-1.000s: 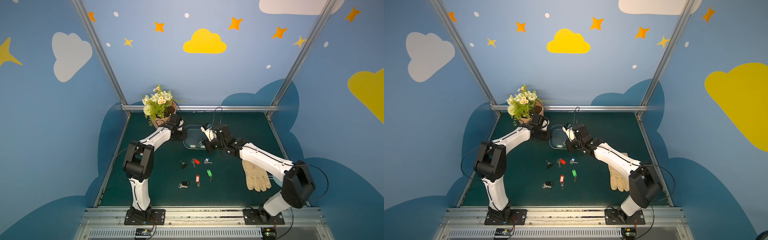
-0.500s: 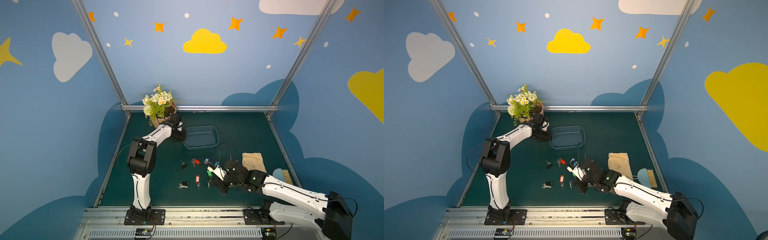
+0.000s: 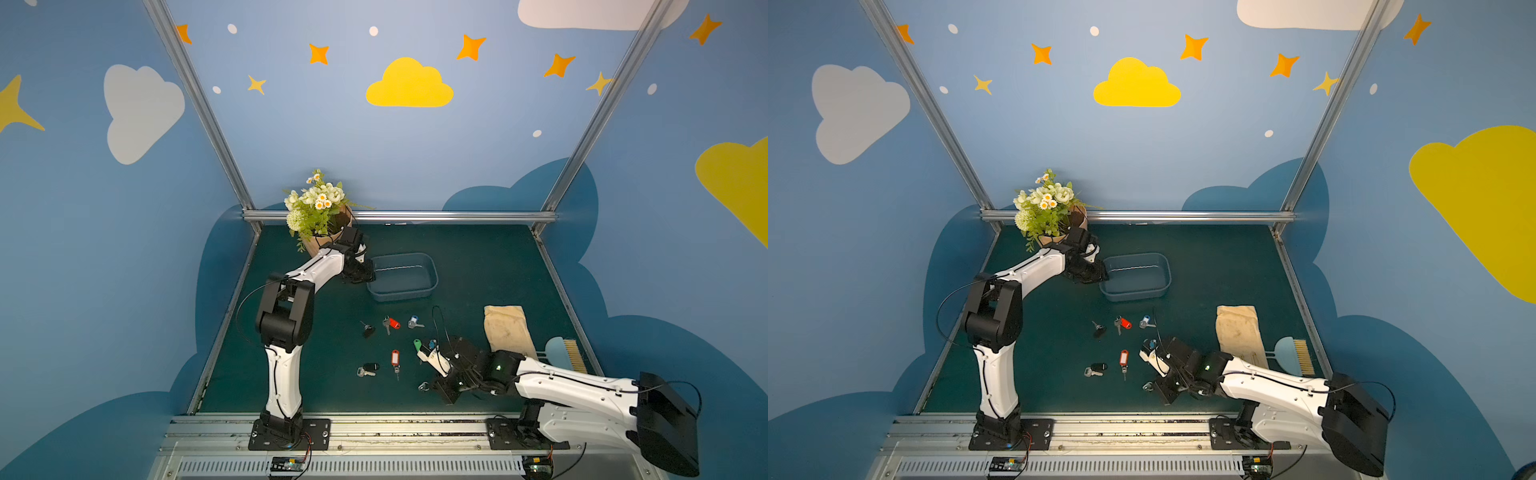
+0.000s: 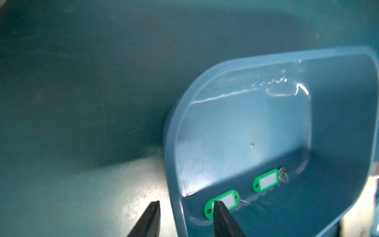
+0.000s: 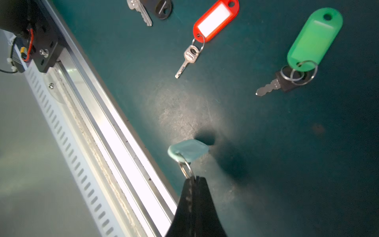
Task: Take the keys out of the storage box
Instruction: Place the key at the center of the board.
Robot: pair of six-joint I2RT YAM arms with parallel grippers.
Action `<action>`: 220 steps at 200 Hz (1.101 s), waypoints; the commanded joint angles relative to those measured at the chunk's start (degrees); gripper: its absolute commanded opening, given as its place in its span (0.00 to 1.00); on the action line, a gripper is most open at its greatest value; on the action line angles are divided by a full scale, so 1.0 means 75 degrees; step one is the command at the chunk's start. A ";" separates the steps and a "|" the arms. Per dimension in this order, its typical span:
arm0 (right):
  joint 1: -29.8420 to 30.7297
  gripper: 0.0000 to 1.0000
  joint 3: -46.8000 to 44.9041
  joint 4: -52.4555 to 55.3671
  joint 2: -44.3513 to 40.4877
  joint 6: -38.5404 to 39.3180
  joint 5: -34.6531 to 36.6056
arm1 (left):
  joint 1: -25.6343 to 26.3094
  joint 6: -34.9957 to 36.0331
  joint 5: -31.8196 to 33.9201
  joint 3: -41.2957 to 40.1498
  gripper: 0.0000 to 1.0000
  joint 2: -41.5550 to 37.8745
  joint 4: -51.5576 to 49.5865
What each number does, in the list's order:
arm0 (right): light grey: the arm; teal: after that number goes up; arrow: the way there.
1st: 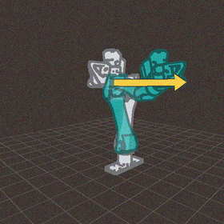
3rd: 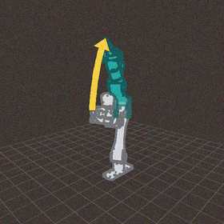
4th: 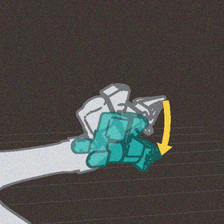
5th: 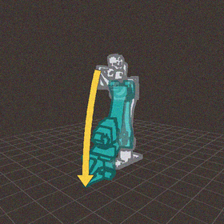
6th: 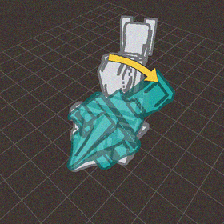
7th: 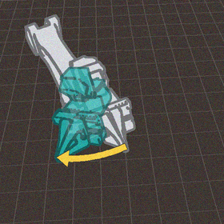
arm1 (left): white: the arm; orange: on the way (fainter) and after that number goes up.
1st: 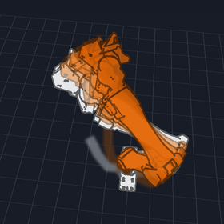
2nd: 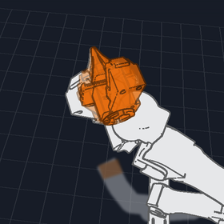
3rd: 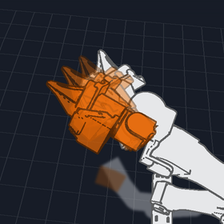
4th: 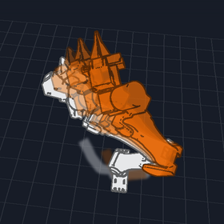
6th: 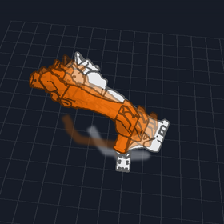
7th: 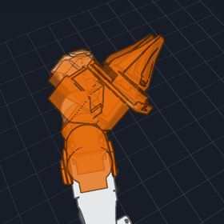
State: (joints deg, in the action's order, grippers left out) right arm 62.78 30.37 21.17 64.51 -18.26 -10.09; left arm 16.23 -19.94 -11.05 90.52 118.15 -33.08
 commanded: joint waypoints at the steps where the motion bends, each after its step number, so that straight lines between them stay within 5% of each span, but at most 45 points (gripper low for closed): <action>1: 0.0072 0.00 0.0152 0.0312 0.0178 -0.0215 0.0366 | -0.0022 0.0029 -0.0120 0.0022 0.57 -0.0476 -0.0058; 34: 0.0123 0.07 0.0240 0.0489 0.0281 -0.0272 0.0575 | -0.0027 0.0036 -0.0243 -0.0171 0.66 -0.0894 0.0056; 39: 0.0136 0.08 0.0260 0.0552 0.0280 -0.0290 0.0624 | -0.0029 0.0048 -0.0258 -0.0208 0.94 -0.0961 0.0079; 43: 0.0156 0.09 0.0278 0.0602 0.0268 -0.0295 0.0651 | -0.0031 0.0047 -0.0252 -0.0240 1.00 -0.1008 0.0097; 173: 0.0306 0.35 0.0580 0.1082 0.0531 -0.0600 0.1240 | -0.0031 0.0076 -0.0646 -0.0945 1.00 -0.2039 0.0504; 220: -0.0306 0.68 0.1919 0.1521 -0.0146 -0.0498 0.2423 | -0.0014 0.0128 -0.0443 -0.1583 1.00 -0.2688 0.0685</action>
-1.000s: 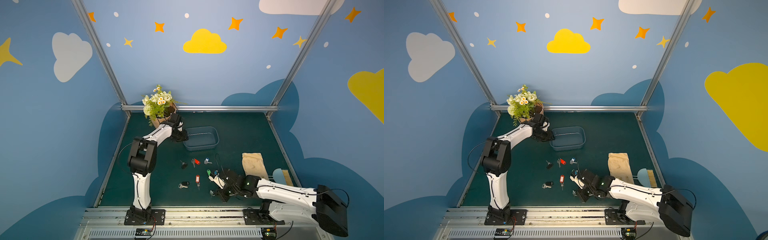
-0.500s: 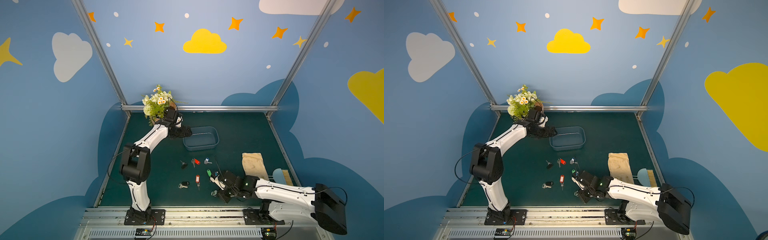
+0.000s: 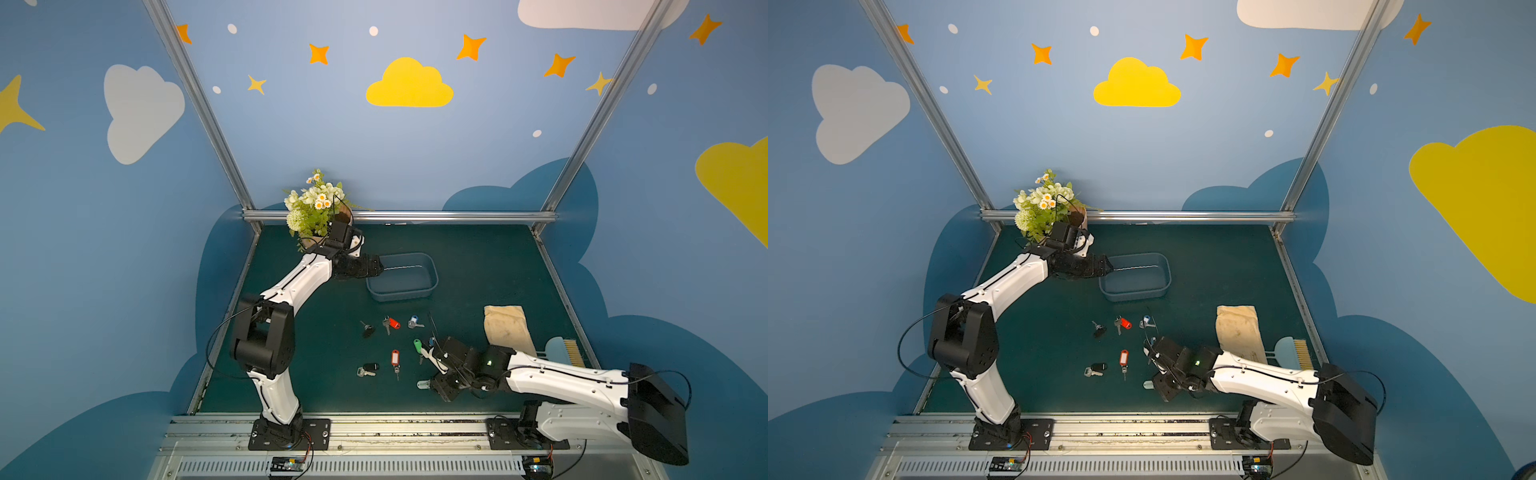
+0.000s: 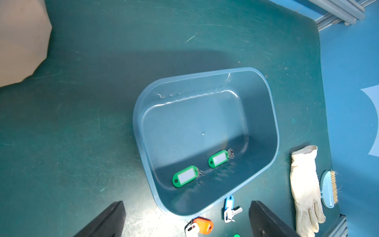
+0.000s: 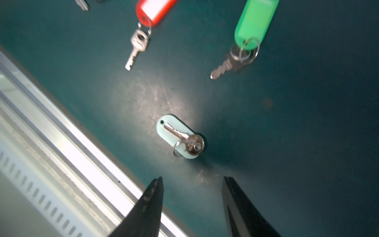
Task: Take the keys out of the storage box
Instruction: Place the key at the center of the board, then pick up the storage box at the center of the board.
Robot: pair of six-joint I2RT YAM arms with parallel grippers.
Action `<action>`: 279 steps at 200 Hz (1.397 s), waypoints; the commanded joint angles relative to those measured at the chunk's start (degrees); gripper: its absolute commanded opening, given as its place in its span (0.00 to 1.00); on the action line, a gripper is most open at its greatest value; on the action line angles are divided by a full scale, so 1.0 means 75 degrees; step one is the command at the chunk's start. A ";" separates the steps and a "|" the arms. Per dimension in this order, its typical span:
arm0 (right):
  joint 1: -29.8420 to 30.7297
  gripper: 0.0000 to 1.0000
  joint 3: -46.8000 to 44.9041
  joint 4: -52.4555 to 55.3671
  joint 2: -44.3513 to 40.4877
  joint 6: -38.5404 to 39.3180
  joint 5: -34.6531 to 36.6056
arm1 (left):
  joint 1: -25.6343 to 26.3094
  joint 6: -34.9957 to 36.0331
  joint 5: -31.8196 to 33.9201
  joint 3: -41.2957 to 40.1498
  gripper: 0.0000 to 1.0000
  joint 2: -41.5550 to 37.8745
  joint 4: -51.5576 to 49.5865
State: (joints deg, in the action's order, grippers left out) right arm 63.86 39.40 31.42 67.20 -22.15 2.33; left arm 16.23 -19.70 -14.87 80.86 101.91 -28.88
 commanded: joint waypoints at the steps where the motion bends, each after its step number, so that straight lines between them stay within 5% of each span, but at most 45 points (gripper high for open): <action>1: -0.0485 0.69 0.0737 0.0144 -0.0519 0.0016 0.0780 | -0.0011 0.0096 0.0076 -0.0317 1.00 -0.0534 0.0131; 13: -0.1123 0.77 0.0927 -0.0144 -0.0621 0.0019 0.0825 | -0.0020 0.0087 0.0145 -0.0586 1.00 -0.0768 0.0213; 58: -0.3543 0.76 0.1888 -0.1474 0.0527 0.0128 0.0389 | -0.0027 0.0005 0.0143 -0.1503 1.00 -0.1614 0.0665; 117: -0.4671 0.73 0.4376 -0.1606 0.3965 0.0630 -0.0400 | 0.0003 -0.0085 -0.0068 -0.2705 1.00 -0.2504 0.1639; 146: -0.5219 0.60 0.6585 -0.0325 0.5912 0.1029 -0.1001 | 0.0108 0.0072 -0.0287 -0.3148 1.00 -0.2855 0.2033; 191: -0.5505 0.47 0.8683 0.0555 0.7774 0.1400 -0.1765 | 0.0256 0.0377 -0.0333 -0.3741 1.00 -0.3346 0.2298; 252: -0.5502 0.41 0.8996 0.0551 0.8323 0.1506 -0.2185 | 0.0332 0.0383 -0.0507 -0.4046 1.00 -0.3684 0.2739; 279: -0.5514 0.28 0.8980 0.0539 0.8401 0.1443 -0.2095 | 0.0375 0.0378 -0.0533 -0.4041 1.00 -0.3681 0.2779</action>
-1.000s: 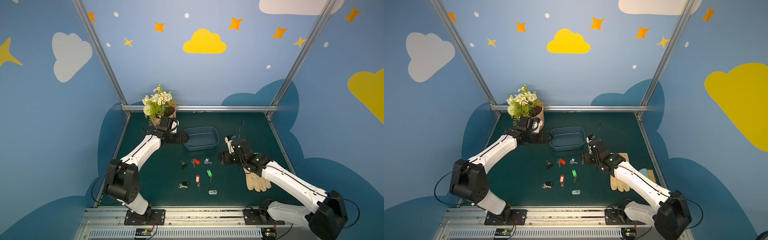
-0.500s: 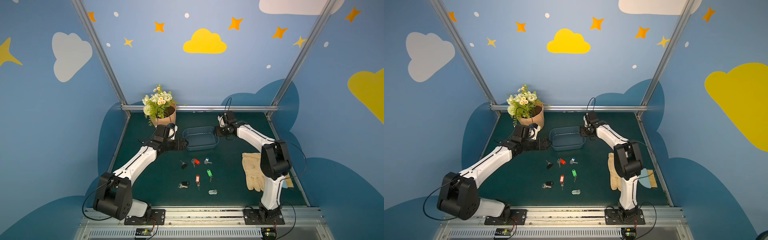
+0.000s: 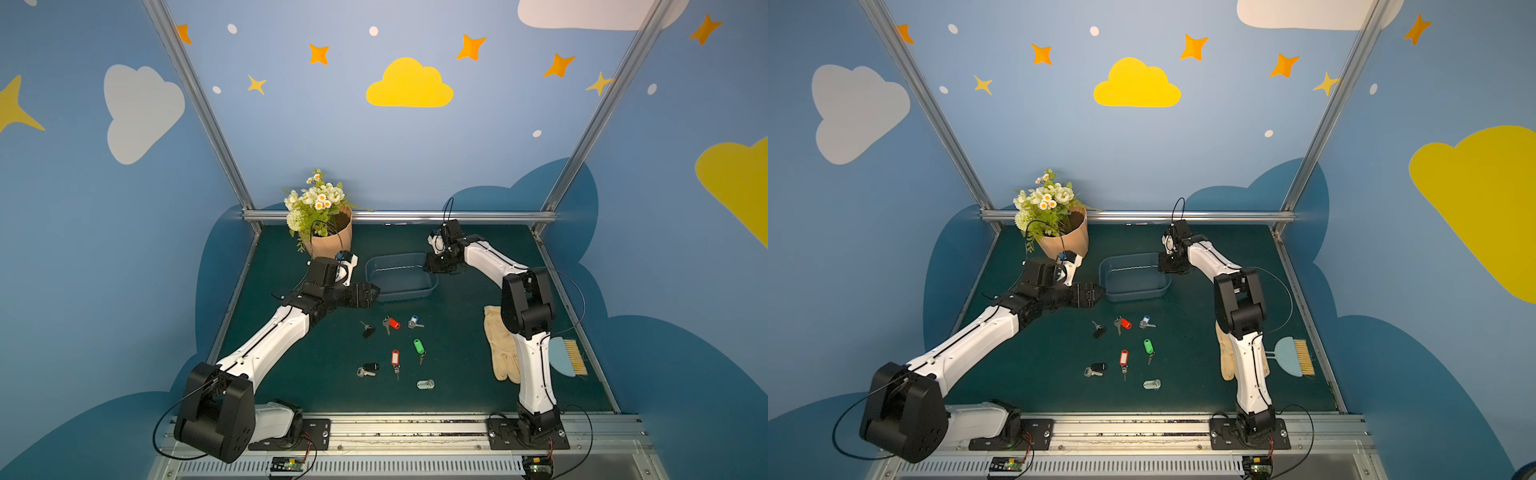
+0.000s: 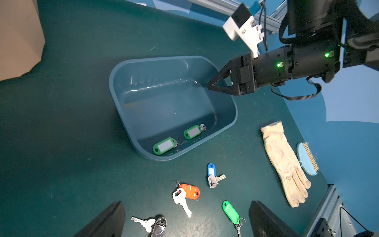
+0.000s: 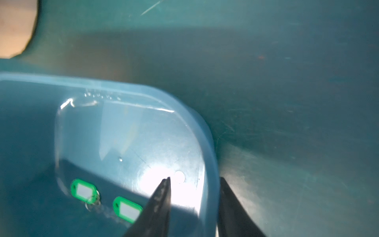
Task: Take the keys out of the storage box
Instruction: Pick up the storage box at the center of the board.
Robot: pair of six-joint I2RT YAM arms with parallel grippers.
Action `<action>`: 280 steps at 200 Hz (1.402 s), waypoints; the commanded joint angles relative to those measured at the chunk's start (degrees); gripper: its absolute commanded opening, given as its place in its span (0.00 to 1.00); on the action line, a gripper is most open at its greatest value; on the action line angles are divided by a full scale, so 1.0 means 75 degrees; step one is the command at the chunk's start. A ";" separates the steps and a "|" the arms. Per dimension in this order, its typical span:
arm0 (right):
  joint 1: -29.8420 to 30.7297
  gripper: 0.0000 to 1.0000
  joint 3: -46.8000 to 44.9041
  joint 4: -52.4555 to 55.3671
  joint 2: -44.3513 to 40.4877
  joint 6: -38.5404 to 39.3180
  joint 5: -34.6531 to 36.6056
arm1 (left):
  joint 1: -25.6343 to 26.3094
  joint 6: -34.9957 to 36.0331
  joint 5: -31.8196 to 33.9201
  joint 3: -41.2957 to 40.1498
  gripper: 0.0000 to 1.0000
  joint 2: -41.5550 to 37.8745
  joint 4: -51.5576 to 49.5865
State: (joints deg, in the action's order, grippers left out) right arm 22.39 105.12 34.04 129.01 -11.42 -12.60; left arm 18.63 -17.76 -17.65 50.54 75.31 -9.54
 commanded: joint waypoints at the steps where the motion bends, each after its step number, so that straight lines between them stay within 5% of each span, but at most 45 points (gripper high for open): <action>1: 0.0014 0.28 0.0213 0.0181 0.0151 0.0006 -0.0103 | 0.0051 0.0124 -0.0164 0.0000 1.00 -0.0131 0.0197; 73: 0.0084 0.00 -0.1270 -0.1190 -0.0923 -0.0232 0.0415 | 0.0096 -0.0012 -0.0230 0.0116 1.00 -0.0025 0.0217; 126: 0.0450 0.00 -0.3107 -0.3330 -0.2328 -0.0803 0.2351 | 0.0239 -0.0292 -0.0102 0.0458 1.00 0.0107 0.0136; 167: 0.1241 0.00 -0.4356 -0.5526 -0.2793 -0.0505 0.3902 | 0.1119 -0.0250 0.1010 0.1379 1.00 0.1046 -0.0305; 229: 0.1504 0.00 -0.6237 -1.0188 -0.2378 -0.1020 0.4107 | 0.1508 0.0384 0.2468 0.2750 0.97 0.3104 -0.1034; 280: 0.1486 0.00 -0.6337 -1.0594 -0.2190 -0.1047 0.3475 | 0.1847 0.0980 0.3532 0.3790 0.84 0.4508 -0.1547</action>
State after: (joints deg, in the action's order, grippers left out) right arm 33.67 57.84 -37.04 111.94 -18.94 15.59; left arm 30.87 -13.91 3.38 75.37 105.75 -17.58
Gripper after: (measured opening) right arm 0.087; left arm 0.849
